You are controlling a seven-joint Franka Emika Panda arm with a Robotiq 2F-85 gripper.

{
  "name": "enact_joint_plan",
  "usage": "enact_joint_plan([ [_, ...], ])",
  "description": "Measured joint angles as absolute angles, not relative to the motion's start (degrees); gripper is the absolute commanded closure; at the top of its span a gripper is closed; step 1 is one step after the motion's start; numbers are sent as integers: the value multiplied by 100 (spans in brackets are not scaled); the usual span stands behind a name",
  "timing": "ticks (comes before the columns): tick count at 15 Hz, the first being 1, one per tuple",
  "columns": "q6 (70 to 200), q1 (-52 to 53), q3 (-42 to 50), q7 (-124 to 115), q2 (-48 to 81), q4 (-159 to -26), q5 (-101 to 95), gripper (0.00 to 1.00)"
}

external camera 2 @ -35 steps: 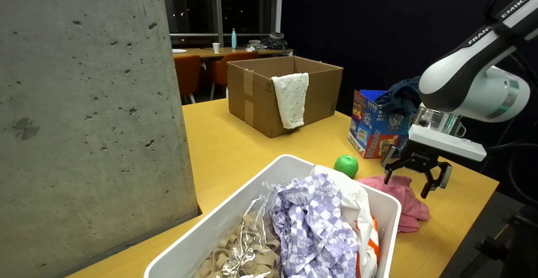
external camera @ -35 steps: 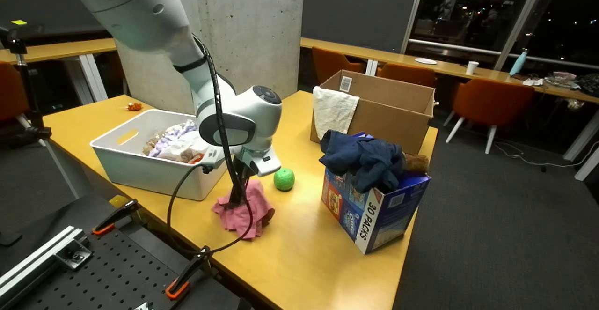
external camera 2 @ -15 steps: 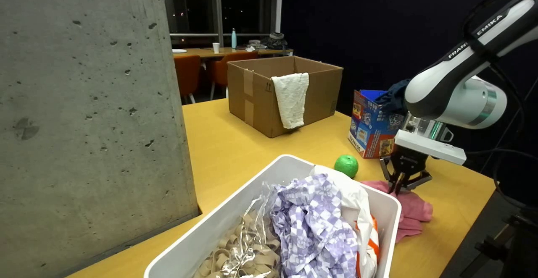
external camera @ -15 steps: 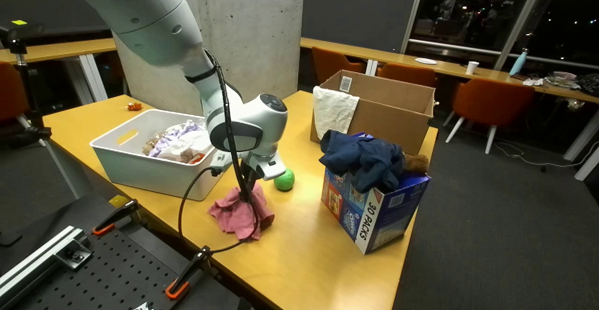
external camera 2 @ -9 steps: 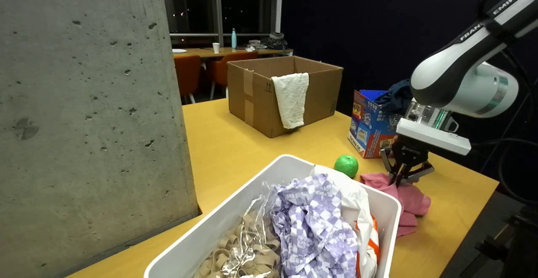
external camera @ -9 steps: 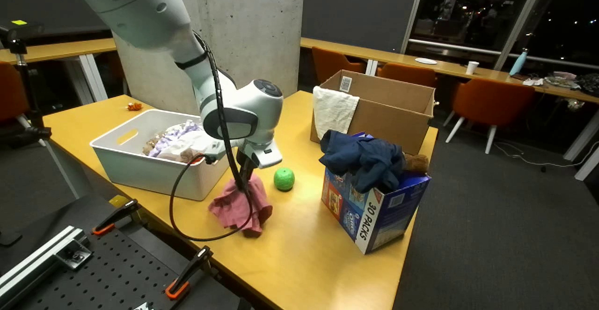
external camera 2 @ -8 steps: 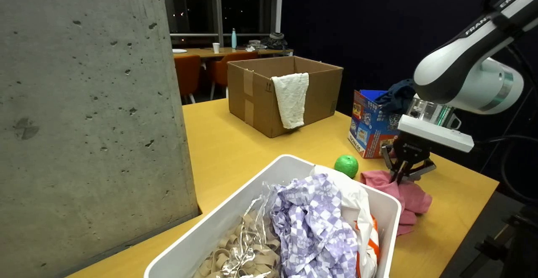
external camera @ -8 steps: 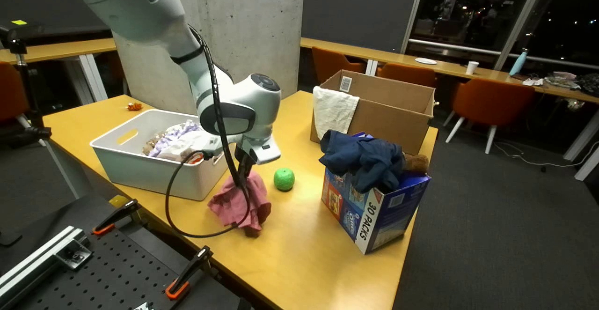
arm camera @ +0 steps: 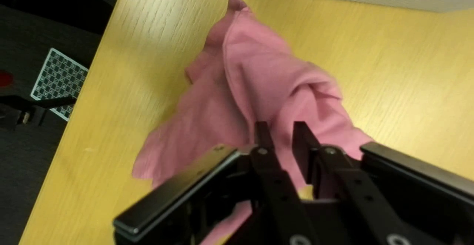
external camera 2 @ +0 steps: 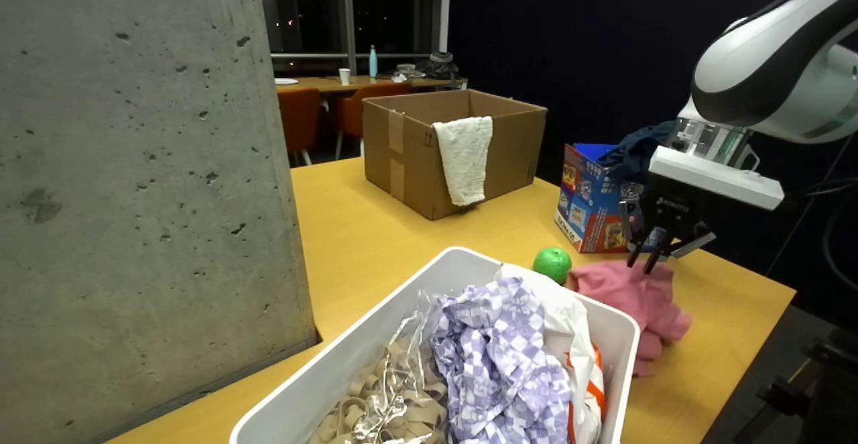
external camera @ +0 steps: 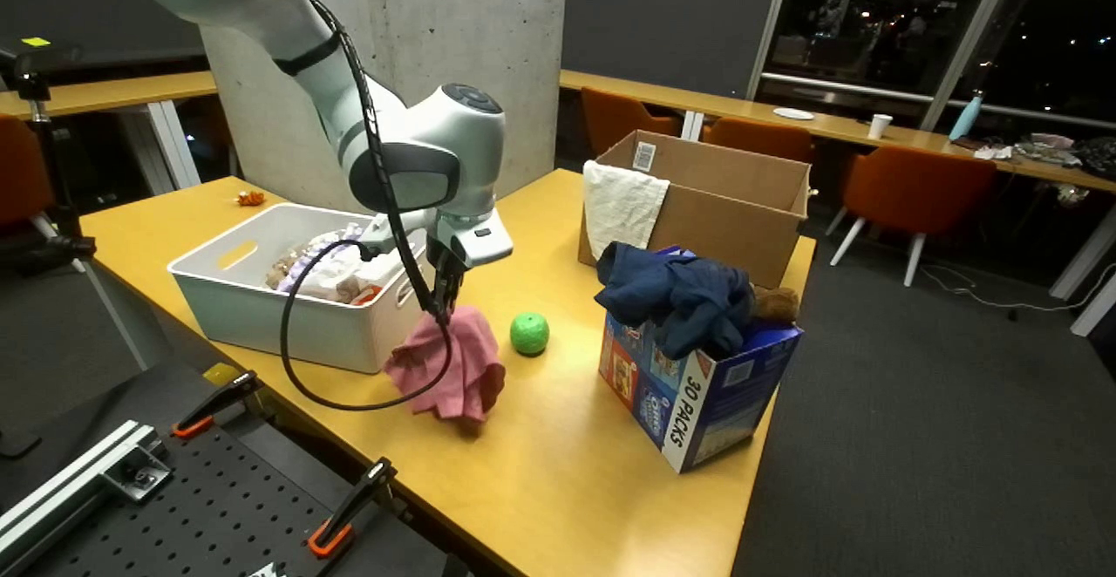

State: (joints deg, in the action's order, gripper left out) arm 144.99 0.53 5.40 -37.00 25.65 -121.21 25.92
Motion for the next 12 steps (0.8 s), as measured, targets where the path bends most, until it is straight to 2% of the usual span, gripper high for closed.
enact_joint_plan([
  [6,14495,53,485,-3701,2639,-12203,2600,2],
  [12,14485,29,431,-3700,3016,-12133,2615,0],
])
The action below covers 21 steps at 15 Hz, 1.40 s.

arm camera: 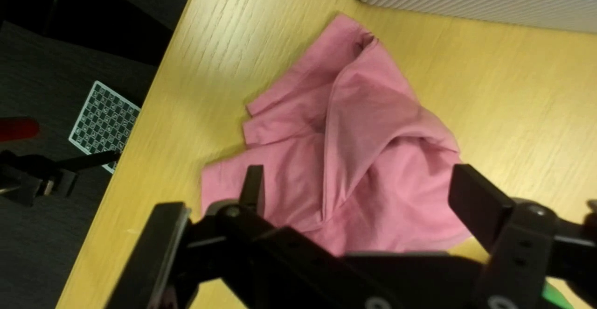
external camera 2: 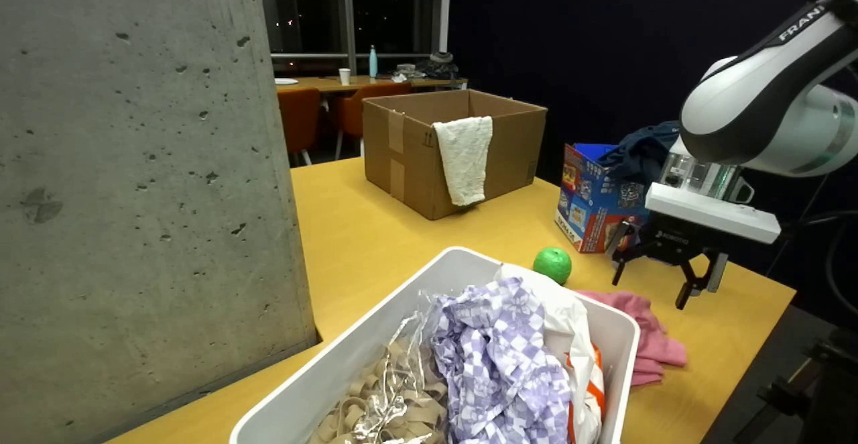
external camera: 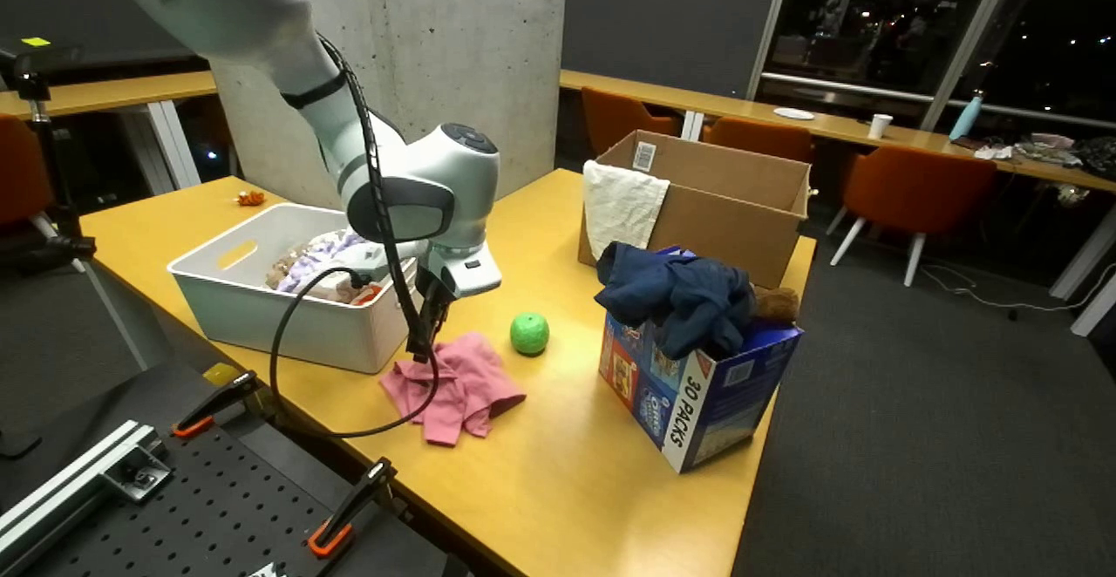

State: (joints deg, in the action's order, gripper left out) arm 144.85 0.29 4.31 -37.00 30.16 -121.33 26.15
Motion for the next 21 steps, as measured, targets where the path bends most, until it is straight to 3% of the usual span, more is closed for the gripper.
enact_joint_plan([
  [15,13591,-60,281,-3701,4480,-10568,2615,0],
  [21,13377,-25,181,-3899,4546,-10553,2635,0],
])
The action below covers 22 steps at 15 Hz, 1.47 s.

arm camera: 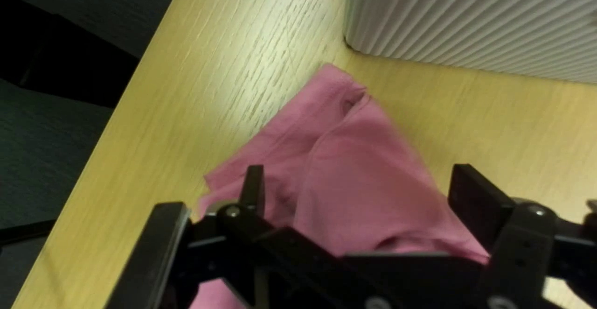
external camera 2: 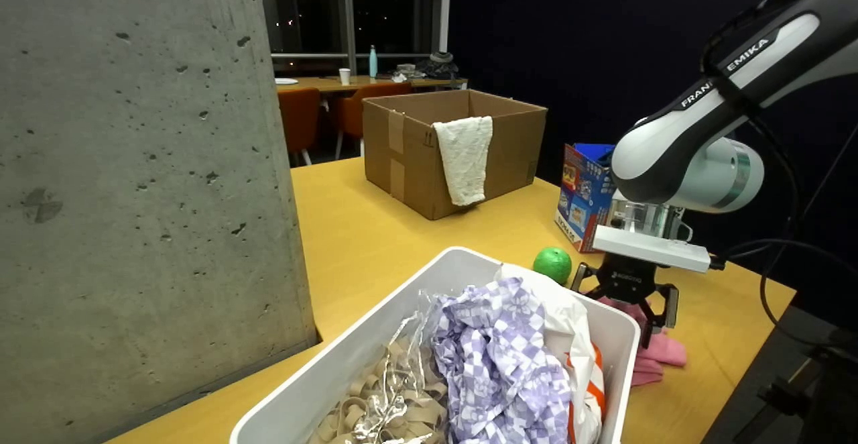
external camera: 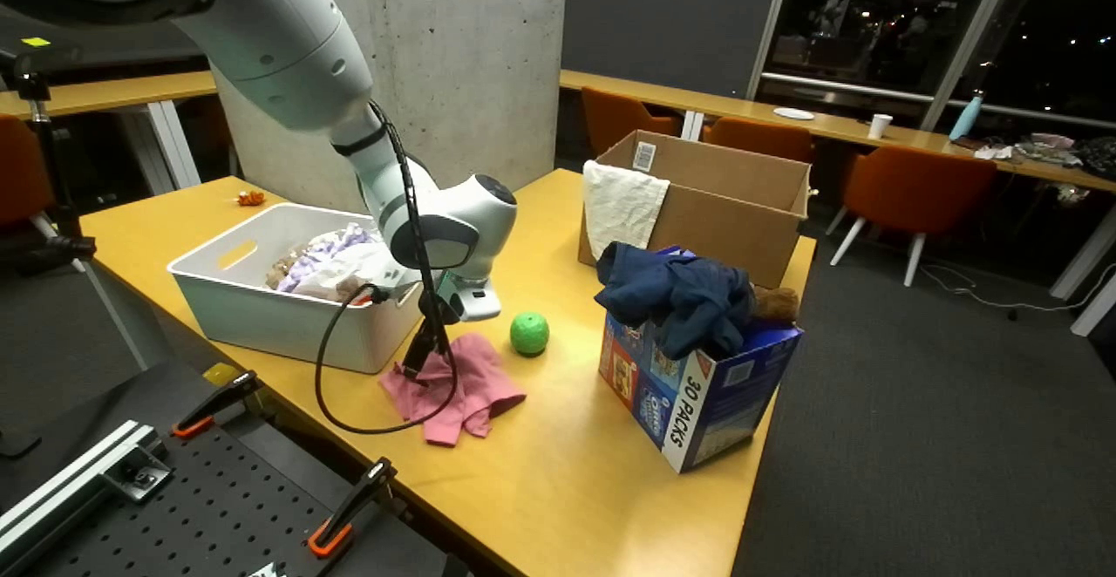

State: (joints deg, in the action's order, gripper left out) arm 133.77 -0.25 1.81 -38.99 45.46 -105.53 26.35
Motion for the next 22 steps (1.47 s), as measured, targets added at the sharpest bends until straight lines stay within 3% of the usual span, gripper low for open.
enact_joint_plan([
  [22,12998,-117,518,-5047,3746,-11418,2617,0],
])
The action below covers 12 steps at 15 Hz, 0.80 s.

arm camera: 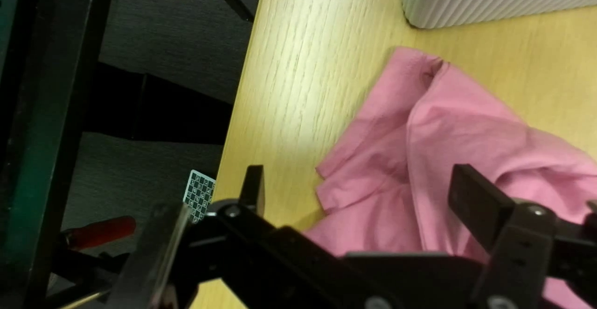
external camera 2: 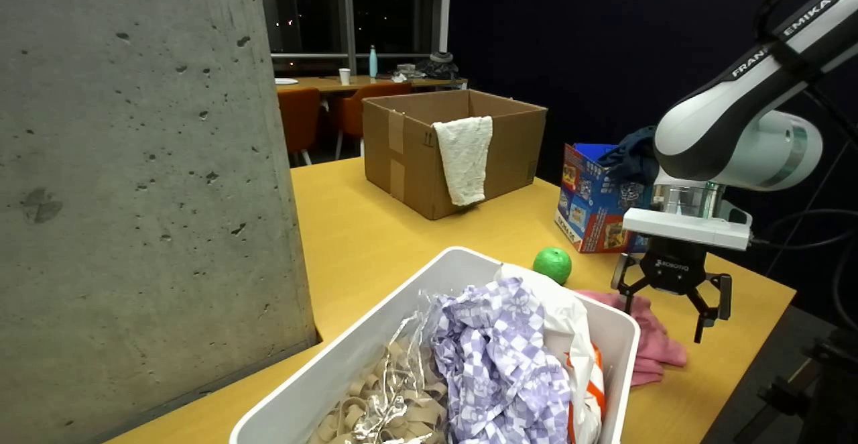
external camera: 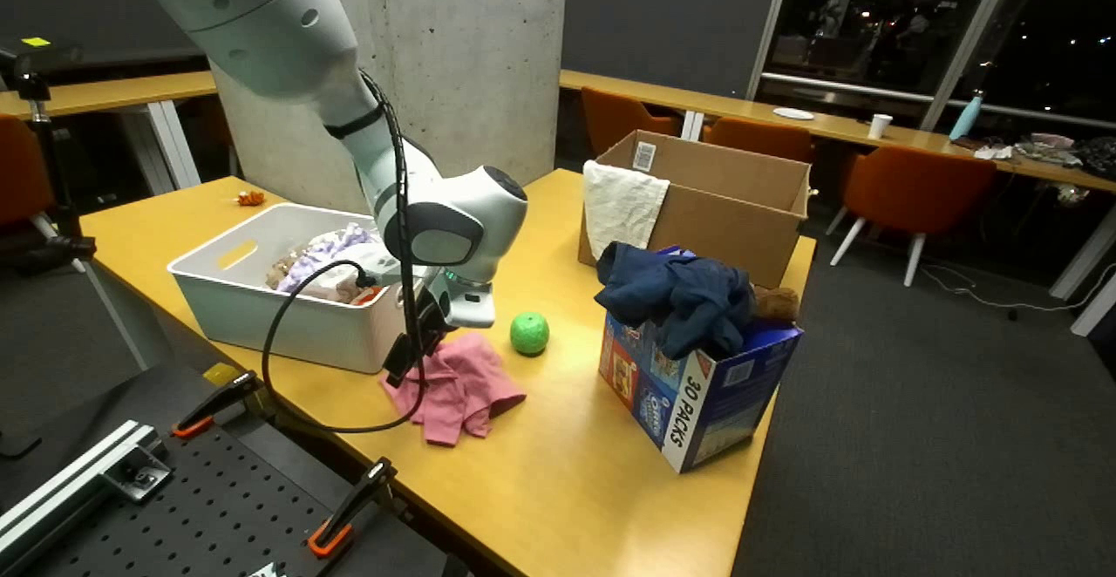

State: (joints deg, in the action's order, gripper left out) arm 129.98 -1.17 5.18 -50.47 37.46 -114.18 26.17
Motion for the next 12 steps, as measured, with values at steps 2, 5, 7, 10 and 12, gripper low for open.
enact_joint_plan([
  [2,13003,-118,522,-5047,3746,-11421,2617,0],
  [5,13003,-118,537,-5047,3746,-11403,2612,0],
  [7,13003,-119,545,-5047,3754,-11350,2609,0],
  [10,13003,-132,558,-5047,3828,-11230,2608,0],
  [12,13003,-145,560,-5047,3919,-11129,2608,0],
])
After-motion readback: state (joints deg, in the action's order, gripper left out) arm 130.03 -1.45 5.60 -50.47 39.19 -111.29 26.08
